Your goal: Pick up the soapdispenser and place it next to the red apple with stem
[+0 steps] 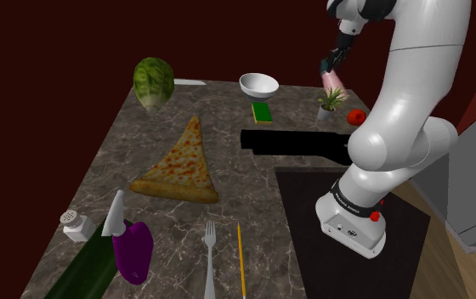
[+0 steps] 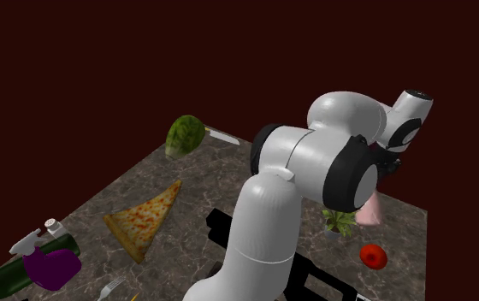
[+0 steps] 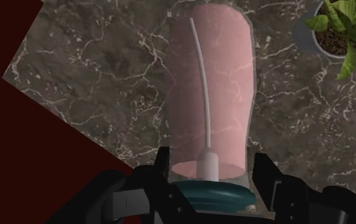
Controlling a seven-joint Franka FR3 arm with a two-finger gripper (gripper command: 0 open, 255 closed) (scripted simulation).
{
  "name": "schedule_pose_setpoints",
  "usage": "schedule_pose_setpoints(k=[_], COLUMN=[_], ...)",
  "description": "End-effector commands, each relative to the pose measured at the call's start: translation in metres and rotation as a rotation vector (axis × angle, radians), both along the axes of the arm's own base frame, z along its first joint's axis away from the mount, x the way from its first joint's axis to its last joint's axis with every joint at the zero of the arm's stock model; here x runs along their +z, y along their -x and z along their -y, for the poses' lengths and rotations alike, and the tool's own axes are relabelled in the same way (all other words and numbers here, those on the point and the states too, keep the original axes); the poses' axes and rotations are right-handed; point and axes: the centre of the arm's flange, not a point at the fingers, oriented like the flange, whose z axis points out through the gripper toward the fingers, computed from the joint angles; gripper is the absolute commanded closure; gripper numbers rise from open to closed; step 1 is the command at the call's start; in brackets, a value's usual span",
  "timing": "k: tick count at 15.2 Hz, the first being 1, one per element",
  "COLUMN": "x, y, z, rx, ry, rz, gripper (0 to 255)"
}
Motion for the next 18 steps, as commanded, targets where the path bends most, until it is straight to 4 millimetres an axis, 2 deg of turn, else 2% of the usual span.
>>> schedule_pose_setpoints(k=[1,13,18], x=[0.010,0.069,0.070], y=[0.000,0.000,0.061], z=[0.000,0.000,0.024], rx=[0.000,0.000,0.000], ry=[0.000,0.000,0.000], rz=[0.000,0.000,0.000], gripper=[255,255,255])
